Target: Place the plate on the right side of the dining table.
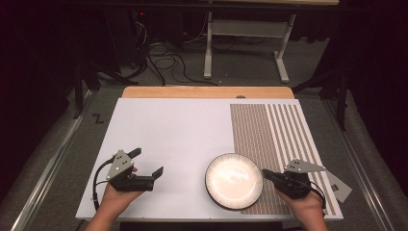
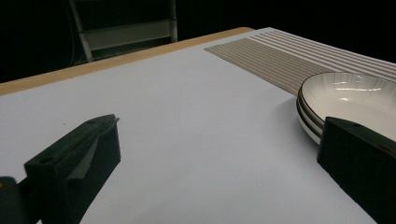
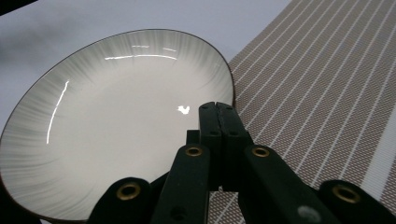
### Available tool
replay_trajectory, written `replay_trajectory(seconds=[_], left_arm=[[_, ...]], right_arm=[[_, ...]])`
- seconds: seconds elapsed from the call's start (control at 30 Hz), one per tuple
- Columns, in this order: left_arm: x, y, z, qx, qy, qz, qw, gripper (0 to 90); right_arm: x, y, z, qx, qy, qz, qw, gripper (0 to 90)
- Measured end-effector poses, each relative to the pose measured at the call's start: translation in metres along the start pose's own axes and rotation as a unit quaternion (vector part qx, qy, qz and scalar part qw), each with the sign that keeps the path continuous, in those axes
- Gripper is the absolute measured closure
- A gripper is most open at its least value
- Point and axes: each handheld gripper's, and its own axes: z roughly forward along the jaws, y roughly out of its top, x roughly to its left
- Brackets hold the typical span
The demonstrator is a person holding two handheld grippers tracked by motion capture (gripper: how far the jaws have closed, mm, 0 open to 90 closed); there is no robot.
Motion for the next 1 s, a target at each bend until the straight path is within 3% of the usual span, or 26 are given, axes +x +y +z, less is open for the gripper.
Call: replay_trajectory(seconds=[0.23,1.0], left_arm=[[-0.001,-0.0003,0.001,0.001,-0.001,0.001,1.0,0.2],[-0.0003,-0.0005,0.0008,0.0,-0.001,-0.001,1.0,0.2]], right_arm=[[-0.0027,-0.0034,0.004,0.016,0.003,0.007,0.9999,90.0],[-0.0012,-0.0047,0.0077,0.021,0.002,0.006,0.9998,90.0]])
